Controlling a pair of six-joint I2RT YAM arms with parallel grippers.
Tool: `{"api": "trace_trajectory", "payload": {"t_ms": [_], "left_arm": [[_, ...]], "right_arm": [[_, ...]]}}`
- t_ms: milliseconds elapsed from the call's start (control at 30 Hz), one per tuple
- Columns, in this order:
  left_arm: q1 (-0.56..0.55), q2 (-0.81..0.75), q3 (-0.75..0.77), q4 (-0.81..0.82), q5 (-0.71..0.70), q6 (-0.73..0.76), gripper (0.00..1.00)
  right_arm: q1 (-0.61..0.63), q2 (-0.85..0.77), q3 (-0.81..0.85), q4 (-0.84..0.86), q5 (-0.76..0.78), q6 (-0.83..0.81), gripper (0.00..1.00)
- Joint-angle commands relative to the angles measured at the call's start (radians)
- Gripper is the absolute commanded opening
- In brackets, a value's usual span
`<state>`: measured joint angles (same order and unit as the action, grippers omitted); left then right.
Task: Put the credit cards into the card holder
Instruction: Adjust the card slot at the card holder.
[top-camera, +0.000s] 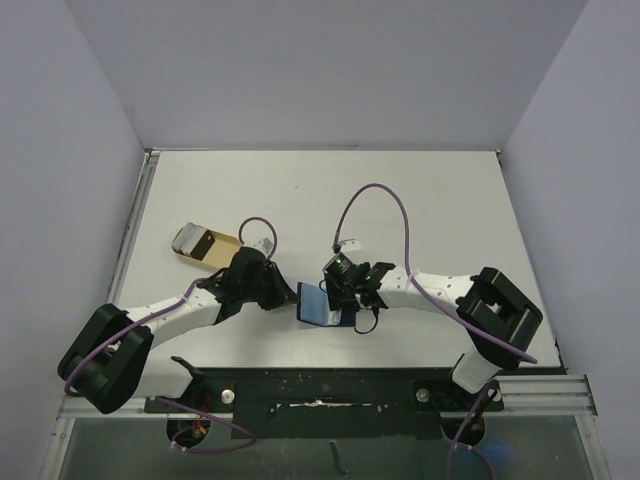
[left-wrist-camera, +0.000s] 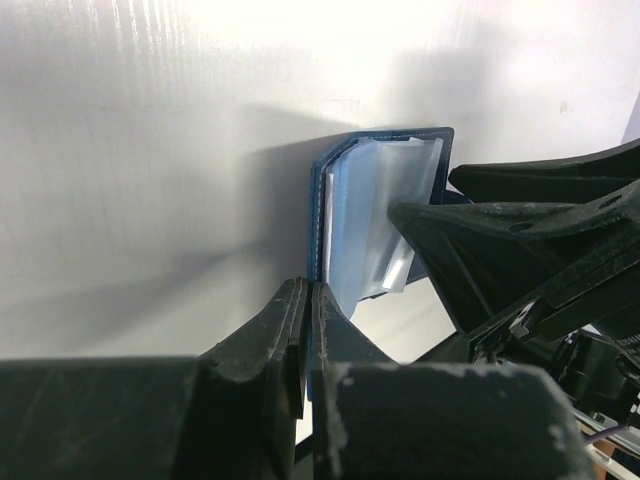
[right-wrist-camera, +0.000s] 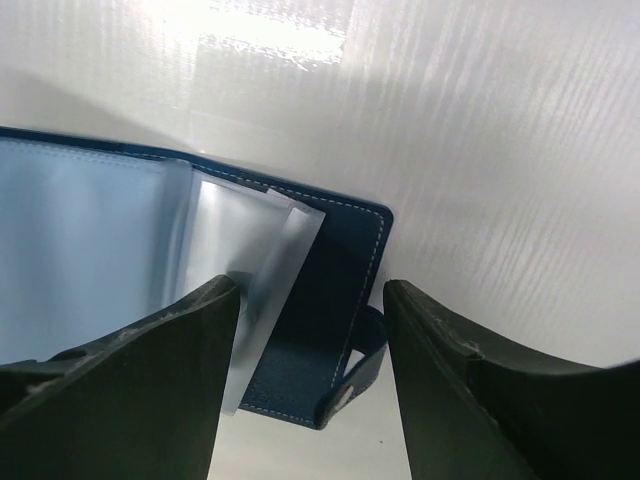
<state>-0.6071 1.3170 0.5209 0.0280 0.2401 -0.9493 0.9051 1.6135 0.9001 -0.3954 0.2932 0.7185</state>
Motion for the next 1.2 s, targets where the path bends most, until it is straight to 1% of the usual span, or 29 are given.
{"api": "trace_trajectory", "payload": {"t_ms": [0, 267, 500, 900, 1167], "left_arm": [[0.004, -0.012, 0.039, 0.002, -0.016, 0.019, 0.00], [0.005, -0.015, 0.037, -0.012, -0.026, 0.015, 0.00], [0.005, -0.016, 0.034, -0.015, -0.031, 0.009, 0.00], [0.004, -0.018, 0.028, 0.000, -0.021, -0.001, 0.00], [0.006, -0.016, 0.024, -0.003, -0.028, -0.005, 0.00]], "right_arm": [[0.009, -0.035, -0.010, -0.039, 0.068, 0.016, 0.58], [0.009, -0.076, -0.025, -0.069, 0.088, 0.015, 0.51], [0.008, -0.098, -0.037, -0.074, 0.087, 0.016, 0.48], [0.008, -0.062, -0.063, -0.033, 0.067, 0.016, 0.41], [0.008, -0.056, -0.070, -0.039, 0.078, 0.018, 0.31]]}}
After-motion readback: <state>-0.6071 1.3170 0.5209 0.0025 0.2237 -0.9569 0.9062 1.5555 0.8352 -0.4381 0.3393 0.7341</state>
